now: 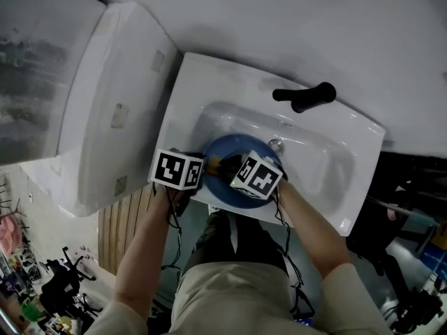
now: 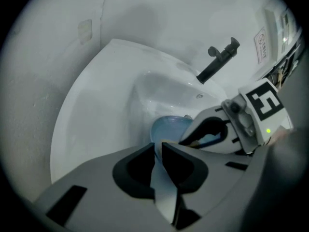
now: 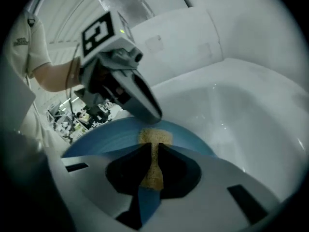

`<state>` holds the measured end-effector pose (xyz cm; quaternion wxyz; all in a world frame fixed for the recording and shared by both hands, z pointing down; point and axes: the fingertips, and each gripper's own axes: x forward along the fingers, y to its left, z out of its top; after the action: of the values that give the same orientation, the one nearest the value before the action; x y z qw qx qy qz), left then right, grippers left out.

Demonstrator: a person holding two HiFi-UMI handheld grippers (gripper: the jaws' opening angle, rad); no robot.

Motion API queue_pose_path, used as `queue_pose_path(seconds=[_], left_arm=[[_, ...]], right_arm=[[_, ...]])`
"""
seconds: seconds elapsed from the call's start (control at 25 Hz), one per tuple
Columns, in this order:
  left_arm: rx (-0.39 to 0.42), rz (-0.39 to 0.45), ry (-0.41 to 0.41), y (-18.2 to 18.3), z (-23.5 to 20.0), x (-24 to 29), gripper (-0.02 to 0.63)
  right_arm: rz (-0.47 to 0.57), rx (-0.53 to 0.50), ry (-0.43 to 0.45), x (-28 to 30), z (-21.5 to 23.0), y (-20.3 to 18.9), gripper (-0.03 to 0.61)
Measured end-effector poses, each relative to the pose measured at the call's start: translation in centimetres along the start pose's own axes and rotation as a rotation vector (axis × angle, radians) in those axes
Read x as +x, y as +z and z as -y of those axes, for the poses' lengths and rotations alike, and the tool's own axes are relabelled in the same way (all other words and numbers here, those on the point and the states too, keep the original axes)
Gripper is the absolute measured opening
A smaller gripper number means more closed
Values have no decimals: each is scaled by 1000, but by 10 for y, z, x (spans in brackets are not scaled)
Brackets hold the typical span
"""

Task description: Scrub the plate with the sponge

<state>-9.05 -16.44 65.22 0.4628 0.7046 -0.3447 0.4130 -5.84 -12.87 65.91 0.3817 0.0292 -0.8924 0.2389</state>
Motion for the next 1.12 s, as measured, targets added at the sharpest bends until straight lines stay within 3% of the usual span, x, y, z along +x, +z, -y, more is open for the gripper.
queue_pose_path(seconds=[0.16, 0.28, 0.4, 0.48, 0.64, 0.84, 0.96, 1.12], left_arm=[[51, -20, 67, -4, -2, 3, 51], [57, -23, 72, -3, -3, 3, 54], [58, -27, 61, -4, -2, 3, 55], [60, -29, 52, -4, 0, 4, 57], [78, -39, 48, -5, 2, 6, 58], [61, -27, 29, -4, 5, 8, 51], [50, -14, 27, -3, 5, 7, 41], [0, 17, 7, -2, 4, 3, 41]], right_arm=[[-20, -4, -136, 20, 49, -3, 52], [-79, 15, -237, 15, 78, -18, 54], [-230, -24, -372, -7, 102, -55, 52], [-352, -44, -403, -28, 104, -80, 53], [-478, -16, -345, -66, 78, -109, 54], [-517, 43, -123, -91, 7, -115, 51], [-467, 41, 0, -84, -30, -101, 49], [-293, 65, 67, -61, -42, -63, 49]])
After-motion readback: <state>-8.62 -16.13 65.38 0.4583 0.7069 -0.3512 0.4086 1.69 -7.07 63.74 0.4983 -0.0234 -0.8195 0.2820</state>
